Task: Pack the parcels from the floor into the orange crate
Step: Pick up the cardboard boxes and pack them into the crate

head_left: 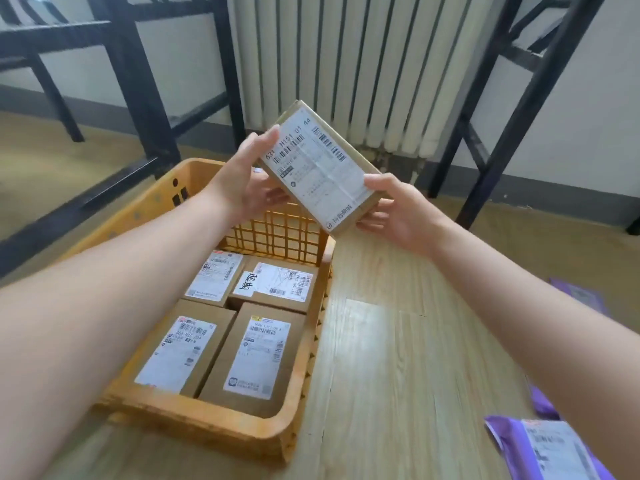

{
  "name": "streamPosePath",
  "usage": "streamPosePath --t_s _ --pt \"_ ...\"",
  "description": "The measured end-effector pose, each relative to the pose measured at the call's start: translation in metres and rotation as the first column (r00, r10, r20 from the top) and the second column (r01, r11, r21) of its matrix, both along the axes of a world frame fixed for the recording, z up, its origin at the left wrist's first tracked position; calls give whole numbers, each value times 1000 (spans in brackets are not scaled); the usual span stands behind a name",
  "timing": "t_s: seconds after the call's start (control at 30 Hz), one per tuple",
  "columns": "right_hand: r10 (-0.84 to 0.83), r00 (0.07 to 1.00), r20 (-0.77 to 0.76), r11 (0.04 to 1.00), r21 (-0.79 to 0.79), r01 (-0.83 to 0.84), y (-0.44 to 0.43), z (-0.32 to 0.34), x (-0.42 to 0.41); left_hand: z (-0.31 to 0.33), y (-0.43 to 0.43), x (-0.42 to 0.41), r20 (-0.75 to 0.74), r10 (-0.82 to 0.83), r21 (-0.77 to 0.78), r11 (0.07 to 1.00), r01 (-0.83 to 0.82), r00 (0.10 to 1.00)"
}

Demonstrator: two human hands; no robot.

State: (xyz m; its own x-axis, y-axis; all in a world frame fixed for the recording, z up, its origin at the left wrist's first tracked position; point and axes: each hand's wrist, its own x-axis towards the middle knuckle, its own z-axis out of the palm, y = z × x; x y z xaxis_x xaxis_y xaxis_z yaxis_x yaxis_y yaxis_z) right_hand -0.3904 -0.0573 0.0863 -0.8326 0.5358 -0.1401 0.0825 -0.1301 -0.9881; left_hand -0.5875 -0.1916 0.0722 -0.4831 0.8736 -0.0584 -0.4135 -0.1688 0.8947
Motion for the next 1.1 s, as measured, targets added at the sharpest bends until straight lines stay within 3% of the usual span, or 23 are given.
streamPosePath --t_s 0.07,0.17,0.27,0.37,0.53,0.73,0.93,1.1 --pt "-6 999 33 999 33 5 -11 5 -31 -11 -18 -25 72 68 23 997 -70 995" --pt "-140 987 82 990 -13 141 -25 -1 -86 -42 -34 -48 191 201 6 979 -206 961" --pt "-186 945 268 981 -4 194 -32 -25 -130 -71 -37 -64 141 294 -116 953 -279 945" --pt "-210 902 377 977 62 202 -29 -54 -152 -98 -31 -80 140 275 -172 953 -250 951" --pt "-244 815 525 968 175 178 -8 -84 -167 -147 -14 -89 -143 358 -329 862 -386 923" --pt "-248 734 632 950 307 57 1 -104 -182 -188 -1 -91 -335 328 -476 750 -459 884" --pt "-314 694 648 828 545 -135 1 -112 -189 -197 -6 -92 -396 437 -393 715 -579 808" --pt "-369 576 729 822 546 -164 10 -113 -184 -193 1 -89 -483 435 -384 675 -630 760"
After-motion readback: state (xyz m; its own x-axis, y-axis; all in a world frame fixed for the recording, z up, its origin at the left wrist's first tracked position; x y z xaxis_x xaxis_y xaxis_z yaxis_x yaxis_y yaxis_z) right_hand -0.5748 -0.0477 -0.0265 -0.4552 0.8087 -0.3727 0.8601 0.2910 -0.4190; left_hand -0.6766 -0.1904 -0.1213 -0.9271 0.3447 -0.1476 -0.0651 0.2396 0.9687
